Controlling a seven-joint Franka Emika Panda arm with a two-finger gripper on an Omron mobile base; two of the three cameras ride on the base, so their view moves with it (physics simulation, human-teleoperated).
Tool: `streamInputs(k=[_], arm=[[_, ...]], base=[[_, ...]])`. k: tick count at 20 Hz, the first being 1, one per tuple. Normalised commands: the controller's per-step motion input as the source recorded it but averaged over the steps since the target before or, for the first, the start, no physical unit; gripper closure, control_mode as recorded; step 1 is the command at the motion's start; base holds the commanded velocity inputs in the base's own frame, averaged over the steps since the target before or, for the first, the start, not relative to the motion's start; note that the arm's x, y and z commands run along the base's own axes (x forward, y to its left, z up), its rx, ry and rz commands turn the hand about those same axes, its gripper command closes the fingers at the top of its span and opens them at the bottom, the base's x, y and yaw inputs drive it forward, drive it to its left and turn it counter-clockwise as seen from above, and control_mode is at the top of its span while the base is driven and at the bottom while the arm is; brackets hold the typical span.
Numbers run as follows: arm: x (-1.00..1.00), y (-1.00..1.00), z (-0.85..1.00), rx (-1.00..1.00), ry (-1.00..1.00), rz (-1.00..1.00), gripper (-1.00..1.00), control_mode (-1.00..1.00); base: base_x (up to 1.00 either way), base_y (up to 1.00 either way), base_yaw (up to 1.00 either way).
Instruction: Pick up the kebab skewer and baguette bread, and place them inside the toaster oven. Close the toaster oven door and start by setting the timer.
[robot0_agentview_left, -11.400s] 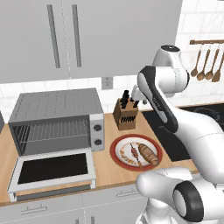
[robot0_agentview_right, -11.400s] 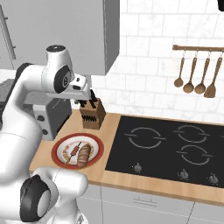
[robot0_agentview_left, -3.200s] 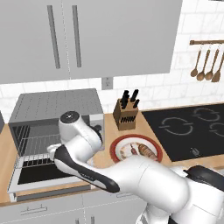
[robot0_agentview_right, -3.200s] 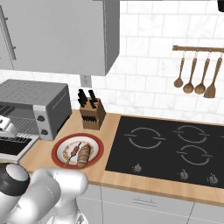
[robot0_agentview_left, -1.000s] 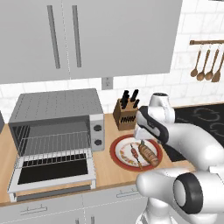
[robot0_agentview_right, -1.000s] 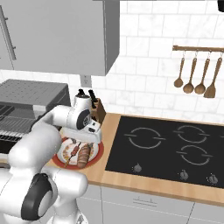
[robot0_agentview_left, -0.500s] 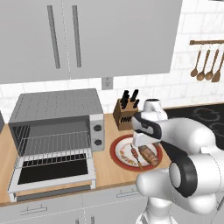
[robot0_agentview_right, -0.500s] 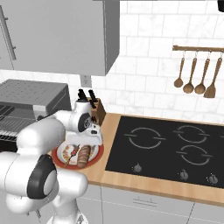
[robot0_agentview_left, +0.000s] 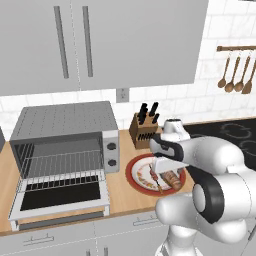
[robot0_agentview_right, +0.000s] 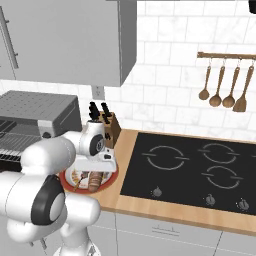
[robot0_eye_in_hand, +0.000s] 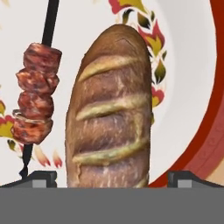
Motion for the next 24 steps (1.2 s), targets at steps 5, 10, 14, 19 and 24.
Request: streamInputs(k=[5, 10, 14, 19, 24], arm=[[-0.01, 0.00, -0.02, 0.00, 0.00, 0.00, -1.00, -1.00], [0.00, 0.11, -0.09, 0.00, 0.00, -0.01, -1.00, -1.00], [0.00, 0.07, -0.13, 0.00, 0.00, -0.01, 1.00, -1.00], [0.00, 0.00, -0.01, 0.00, 0.00, 0.00, 1.00, -1.00], [-0.16, 0.00, 0.28, 0.00, -0.02, -0.04, 1.00, -1.00]], base=[[0.00, 0.00, 0.00], [0.00, 0.00, 0.00], [0.00, 0.00, 0.00], [0.00, 0.00, 0.00], [0.00, 0.00, 0.00]])
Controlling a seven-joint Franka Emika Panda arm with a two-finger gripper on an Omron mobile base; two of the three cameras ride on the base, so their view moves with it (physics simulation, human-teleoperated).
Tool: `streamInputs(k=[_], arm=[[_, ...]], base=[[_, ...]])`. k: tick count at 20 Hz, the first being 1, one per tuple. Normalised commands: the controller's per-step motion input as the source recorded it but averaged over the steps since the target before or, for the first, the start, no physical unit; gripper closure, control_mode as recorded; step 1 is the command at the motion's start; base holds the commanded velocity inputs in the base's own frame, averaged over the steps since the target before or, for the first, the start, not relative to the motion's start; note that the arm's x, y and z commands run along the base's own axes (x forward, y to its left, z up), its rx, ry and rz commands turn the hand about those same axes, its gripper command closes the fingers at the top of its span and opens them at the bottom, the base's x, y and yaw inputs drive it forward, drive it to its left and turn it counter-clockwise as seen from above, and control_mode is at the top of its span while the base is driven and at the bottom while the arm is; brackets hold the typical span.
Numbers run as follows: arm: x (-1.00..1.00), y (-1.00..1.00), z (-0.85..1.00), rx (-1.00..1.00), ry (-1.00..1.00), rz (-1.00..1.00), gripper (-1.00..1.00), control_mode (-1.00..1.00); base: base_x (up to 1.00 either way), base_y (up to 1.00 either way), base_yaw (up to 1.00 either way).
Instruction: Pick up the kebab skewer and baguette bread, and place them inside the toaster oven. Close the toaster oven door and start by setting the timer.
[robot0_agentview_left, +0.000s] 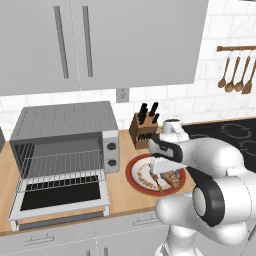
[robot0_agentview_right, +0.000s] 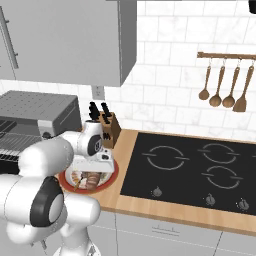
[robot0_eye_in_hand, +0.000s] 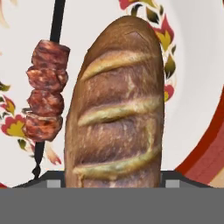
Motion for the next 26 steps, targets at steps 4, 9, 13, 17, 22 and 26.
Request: streamInputs(k=[4, 9, 13, 17, 22, 26], arm=[[-0.54, 0.01, 0.95, 0.01, -0.15, -0.02, 1.00, -1.00], [-0.77, 0.40, 0.88, 0.00, -0.18, 0.15, 1.00, -1.00], [-0.70, 0.66, 0.78, -0.02, -0.08, 0.33, 1.00, -1.00], [-0.50, 0.75, 0.82, -0.02, -0.08, 0.41, 1.00, -1.00], [-0.23, 0.90, 0.63, -0.03, -0.03, 0.42, 1.00, -1.00], [0.10, 1.00, 0.17, -0.05, 0.00, 0.50, 1.00, -1.00]], base=[[0.00, 0.00, 0.00], [0.00, 0.00, 0.00], [0.00, 0.00, 0.00], [0.00, 0.00, 0.00], [0.00, 0.00, 0.00], [0.00, 0.00, 0.00]])
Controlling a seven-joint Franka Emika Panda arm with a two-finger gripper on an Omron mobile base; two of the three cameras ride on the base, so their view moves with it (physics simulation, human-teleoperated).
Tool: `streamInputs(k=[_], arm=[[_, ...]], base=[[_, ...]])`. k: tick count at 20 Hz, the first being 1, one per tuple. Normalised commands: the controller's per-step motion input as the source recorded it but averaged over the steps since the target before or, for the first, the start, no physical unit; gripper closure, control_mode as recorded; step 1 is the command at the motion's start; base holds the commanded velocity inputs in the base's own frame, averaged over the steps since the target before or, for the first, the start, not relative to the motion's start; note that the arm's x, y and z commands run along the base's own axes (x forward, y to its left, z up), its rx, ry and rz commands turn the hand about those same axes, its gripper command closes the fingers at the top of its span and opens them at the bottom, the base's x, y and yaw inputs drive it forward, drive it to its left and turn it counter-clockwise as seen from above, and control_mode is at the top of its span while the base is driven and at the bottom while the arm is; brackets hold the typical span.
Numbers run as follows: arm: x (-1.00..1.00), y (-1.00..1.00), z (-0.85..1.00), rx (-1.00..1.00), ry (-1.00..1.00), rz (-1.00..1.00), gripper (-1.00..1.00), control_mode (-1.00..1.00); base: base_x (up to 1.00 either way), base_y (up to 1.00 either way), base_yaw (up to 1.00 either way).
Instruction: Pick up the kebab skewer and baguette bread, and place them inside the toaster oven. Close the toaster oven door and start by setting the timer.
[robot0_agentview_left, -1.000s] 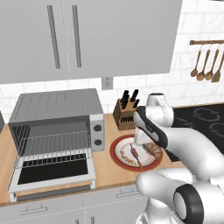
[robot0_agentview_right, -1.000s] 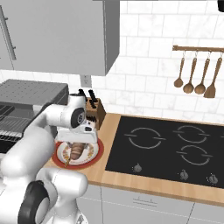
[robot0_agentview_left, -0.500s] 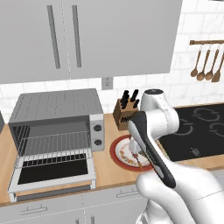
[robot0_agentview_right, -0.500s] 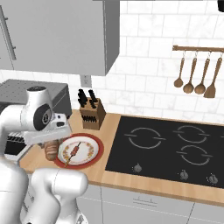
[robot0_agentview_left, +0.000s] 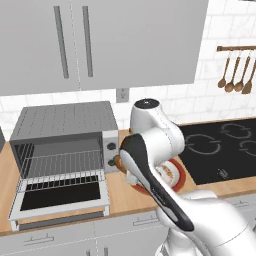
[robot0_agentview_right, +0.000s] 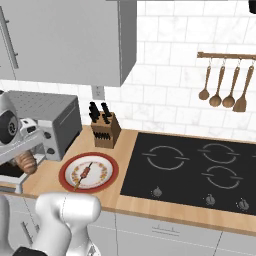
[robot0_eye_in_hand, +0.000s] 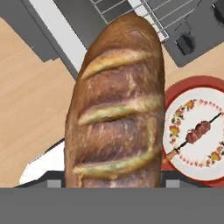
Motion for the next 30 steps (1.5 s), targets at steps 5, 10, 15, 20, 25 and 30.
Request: streamInputs(k=[5, 10, 15, 20, 25, 30], arm=[[0.12, 0.98, 0.01, -0.08, -0.05, 0.60, 1.00, -1.00], [0.32, 0.84, 0.00, -0.08, -0.17, 0.57, 1.00, -1.00], [0.55, 0.50, 0.00, -0.03, -0.16, 0.23, 1.00, -1.00], [0.65, 0.33, -0.27, -0.01, -0.11, 0.00, 1.00, -1.00], [0.23, 0.63, -0.51, -0.03, -0.26, -0.03, 1.00, -1.00], [0.23, 0.30, -0.06, 0.00, -0.08, -0.06, 1.00, -1.00]], base=[[0.00, 0.00, 0.00], [0.00, 0.00, 0.00], [0.00, 0.00, 0.00], [0.00, 0.00, 0.00], [0.00, 0.00, 0.00], [0.00, 0.00, 0.00]])
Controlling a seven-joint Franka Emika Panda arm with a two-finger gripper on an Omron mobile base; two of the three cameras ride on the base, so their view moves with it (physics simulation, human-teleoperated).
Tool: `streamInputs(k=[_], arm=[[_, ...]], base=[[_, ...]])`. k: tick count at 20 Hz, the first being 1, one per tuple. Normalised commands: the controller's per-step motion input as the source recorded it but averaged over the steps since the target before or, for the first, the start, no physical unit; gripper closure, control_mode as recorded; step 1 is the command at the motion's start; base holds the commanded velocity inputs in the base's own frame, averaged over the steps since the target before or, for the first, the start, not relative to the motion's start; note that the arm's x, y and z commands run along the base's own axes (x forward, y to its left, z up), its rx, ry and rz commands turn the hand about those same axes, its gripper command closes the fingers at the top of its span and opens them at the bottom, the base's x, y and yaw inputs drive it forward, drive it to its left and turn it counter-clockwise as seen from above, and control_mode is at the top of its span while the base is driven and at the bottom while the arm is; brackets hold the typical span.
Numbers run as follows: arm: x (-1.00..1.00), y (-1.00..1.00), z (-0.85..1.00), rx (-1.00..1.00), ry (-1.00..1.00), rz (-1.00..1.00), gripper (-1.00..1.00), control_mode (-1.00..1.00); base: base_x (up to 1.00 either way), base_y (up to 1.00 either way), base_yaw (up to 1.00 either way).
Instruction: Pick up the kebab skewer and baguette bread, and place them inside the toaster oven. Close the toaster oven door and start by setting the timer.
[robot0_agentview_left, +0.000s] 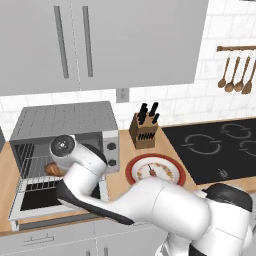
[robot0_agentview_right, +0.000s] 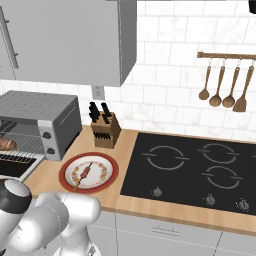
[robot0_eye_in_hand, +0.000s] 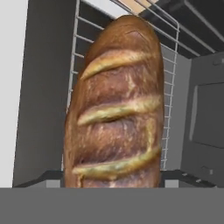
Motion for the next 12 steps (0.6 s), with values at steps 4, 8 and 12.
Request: streamInputs(k=[4, 8, 12], arm=[[0.65, 0.12, -0.02, 0.00, 0.00, 0.00, 1.00, -1.00], [0.74, 0.00, 0.00, 0.00, 0.00, 0.00, 1.00, -1.00], [0.49, 0.04, -0.12, 0.00, 0.00, 0.00, 1.00, -1.00]], base=[[0.00, 0.00, 0.00], [0.00, 0.00, 0.00], [0.00, 0.00, 0.00]])
